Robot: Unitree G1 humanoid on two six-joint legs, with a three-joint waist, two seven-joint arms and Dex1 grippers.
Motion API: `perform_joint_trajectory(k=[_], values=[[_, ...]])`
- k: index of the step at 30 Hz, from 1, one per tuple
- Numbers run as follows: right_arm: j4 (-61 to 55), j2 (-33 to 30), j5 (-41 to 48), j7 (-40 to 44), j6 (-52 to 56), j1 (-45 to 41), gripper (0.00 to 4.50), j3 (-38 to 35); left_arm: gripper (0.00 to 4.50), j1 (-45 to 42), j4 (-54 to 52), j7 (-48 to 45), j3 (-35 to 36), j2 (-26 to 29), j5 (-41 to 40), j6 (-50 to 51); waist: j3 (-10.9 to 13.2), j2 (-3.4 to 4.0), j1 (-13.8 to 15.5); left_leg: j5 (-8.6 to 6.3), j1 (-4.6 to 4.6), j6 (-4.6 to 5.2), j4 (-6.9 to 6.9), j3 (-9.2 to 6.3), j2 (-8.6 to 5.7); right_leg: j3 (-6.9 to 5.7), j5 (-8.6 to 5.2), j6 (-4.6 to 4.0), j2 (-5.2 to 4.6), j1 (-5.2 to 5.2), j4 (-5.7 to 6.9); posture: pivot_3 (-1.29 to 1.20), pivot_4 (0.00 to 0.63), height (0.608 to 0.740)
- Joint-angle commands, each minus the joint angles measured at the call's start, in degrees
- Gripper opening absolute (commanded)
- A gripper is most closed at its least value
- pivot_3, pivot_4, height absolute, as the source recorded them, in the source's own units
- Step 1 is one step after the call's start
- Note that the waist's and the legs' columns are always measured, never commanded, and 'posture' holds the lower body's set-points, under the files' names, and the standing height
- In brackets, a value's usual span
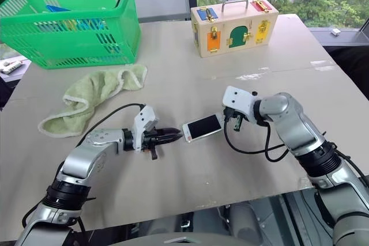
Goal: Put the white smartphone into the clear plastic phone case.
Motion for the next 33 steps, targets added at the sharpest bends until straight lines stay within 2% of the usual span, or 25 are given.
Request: perform_joint_trajectory(k=[1, 10, 22, 28, 30, 33], values=[[-1.6, 0.0, -0.6, 0.7, 0.1, -0.4, 0.0, 1.5, 0.79, -0.4, 0.0, 1.3, 1.1, 0.7, 0.3, 0.8, 0.0, 0.0, -0.1, 0.0, 0.0, 0.0, 0.0, 0.0, 0.0, 0.0, 0.0, 0.0, 0.0, 0.0, 0.0, 0.0, 0.15, 0.74], [-0.5, 0.4, -0.9, 1.2, -0.7, -0.7, 0.0, 2.8, 0.79, -0.1, -1.2, 3.0, 1.7, 1.5, 0.4, 2.4, 0.0, 0.0, -0.3, 0.0, 0.03, 0.0, 0.0, 0.0, 0.0, 0.01, 0.0, -0.01, 0.0, 0.0, 0.03, 0.0, 0.15, 0.74], [1.8, 4.9, 1.4, 3.9, -1.0, -1.7, 0.0, 3.4, 0.79, 0.1, -1.6, 4.8, 1.5, 1.0, 0.5, 3.2, 0.0, 0.0, -0.4, 0.01, 0.11, -0.01, 0.01, -0.02, 0.0, 0.04, 0.01, -0.02, 0.01, 0.0, 0.21, 0.0, 0.15, 0.74], [-0.1, 4.3, 2.7, 2.0, 0.5, -1.3, 0.0, -0.6, 0.79, 0.9, -1.8, 5.1, 1.8, 1.2, 0.0, 2.7, 0.0, 0.0, -0.4, 0.01, 0.11, -0.01, 0.02, -0.01, 0.01, 0.05, 0.01, -0.02, -0.01, 0.0, 0.21, 0.0, 0.15, 0.74], [-1.3, 3.7, 3.5, 1.7, 1.2, -1.2, 0.0, -2.3, 0.79, 1.0, -1.9, 4.8, 2.8, 1.0, -1.2, 2.5, 0.0, 0.01, -0.4, 0.01, 0.1, -0.01, 0.02, -0.02, 0.02, 0.05, 0.01, -0.02, -0.01, -0.01, 0.21, 0.0, 0.15, 0.74], [-4.0, 3.9, 6.4, 1.5, 1.5, 0.1, 0.0, -5.5, 0.79, 1.3, -5.2, -0.1, 6.0, 1.1, -10.0, 6.7, 0.1, -0.03, -0.5, 0.01, 0.07, -0.01, 0.01, -0.01, 0.1, 0.05, 0.0, -0.02, -0.01, -0.06, 0.21, 0.0, 0.15, 0.74]])
